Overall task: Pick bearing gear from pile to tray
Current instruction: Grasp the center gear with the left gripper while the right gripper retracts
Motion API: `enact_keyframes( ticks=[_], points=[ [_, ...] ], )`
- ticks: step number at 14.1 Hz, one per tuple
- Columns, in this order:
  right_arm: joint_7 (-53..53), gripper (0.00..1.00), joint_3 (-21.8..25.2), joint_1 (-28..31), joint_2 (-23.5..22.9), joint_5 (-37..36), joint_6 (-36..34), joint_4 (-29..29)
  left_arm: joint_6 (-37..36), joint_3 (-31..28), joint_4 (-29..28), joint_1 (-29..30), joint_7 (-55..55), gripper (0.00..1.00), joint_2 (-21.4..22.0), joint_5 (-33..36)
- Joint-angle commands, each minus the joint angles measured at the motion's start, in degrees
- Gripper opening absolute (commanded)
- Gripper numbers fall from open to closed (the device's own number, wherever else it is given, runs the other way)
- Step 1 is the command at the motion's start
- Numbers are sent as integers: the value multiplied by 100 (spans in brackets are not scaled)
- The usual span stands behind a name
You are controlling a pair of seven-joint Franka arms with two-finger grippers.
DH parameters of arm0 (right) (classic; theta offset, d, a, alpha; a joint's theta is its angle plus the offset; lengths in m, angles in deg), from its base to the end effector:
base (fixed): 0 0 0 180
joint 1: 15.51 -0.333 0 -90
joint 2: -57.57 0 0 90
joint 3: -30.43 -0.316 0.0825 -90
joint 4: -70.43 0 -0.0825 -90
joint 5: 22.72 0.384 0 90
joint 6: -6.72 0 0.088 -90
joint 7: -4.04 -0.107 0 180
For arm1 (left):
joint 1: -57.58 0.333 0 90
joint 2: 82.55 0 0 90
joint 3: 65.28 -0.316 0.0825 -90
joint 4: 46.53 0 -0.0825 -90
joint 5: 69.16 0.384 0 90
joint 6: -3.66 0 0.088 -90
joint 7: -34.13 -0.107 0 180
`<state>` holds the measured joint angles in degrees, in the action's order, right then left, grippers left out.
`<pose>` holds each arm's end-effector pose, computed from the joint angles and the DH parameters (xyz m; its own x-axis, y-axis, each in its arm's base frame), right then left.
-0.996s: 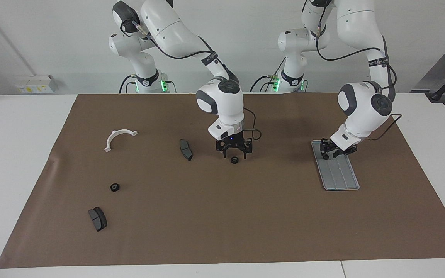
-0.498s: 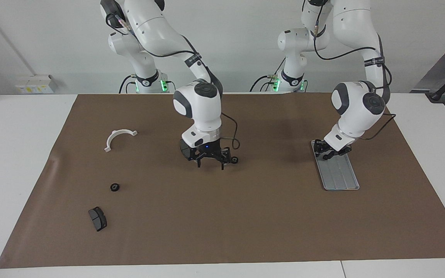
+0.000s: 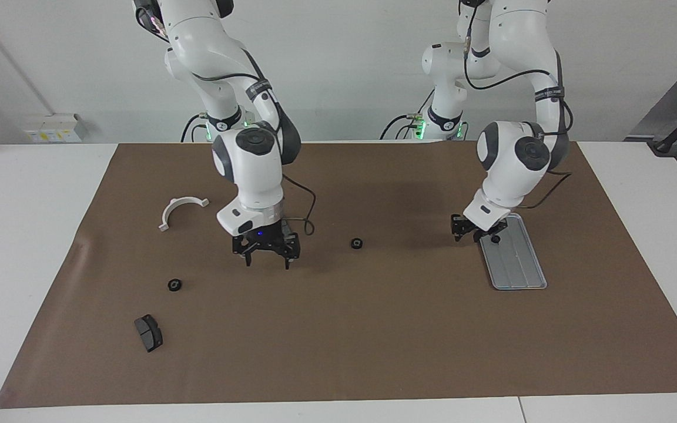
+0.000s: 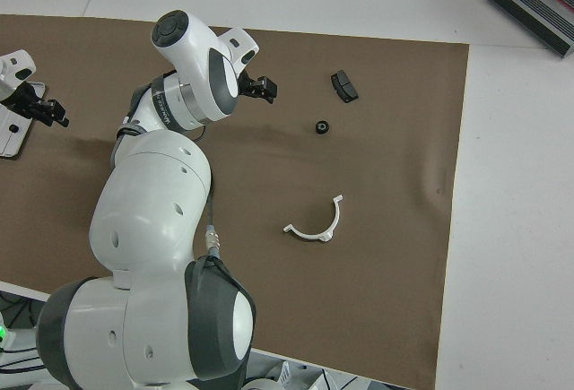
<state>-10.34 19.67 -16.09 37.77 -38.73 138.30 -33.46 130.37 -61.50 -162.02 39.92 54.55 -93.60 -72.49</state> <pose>0.6422 0.1132 0.3680 0.9790 0.1117 0.1705 0.0898 -0.9873 0.1308 0.5465 -0.2156 0.3586 0.9997 0.0176 -0.0187 0.0186 -0.9982 0.0563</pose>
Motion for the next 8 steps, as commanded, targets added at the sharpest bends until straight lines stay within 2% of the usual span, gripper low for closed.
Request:
enact_keyframes(
  ticks=[1,3,5,8],
  points=[
    [1065,100,-111,477,126,291,-140,-149,195,-88,36,-517,751,60,-1,87],
    [1874,100,-111,794,160,607,-141,-280,380,-97,140,-939,1286,69,-255,87],
    [2551,100,-111,1084,178,827,-71,-386,416,-97,544,-1204,1718,70,-703,87],
    [3308,100,-102,1418,12,1100,210,-404,512,-97,765,-1363,1808,69,-924,87]
  ],
)
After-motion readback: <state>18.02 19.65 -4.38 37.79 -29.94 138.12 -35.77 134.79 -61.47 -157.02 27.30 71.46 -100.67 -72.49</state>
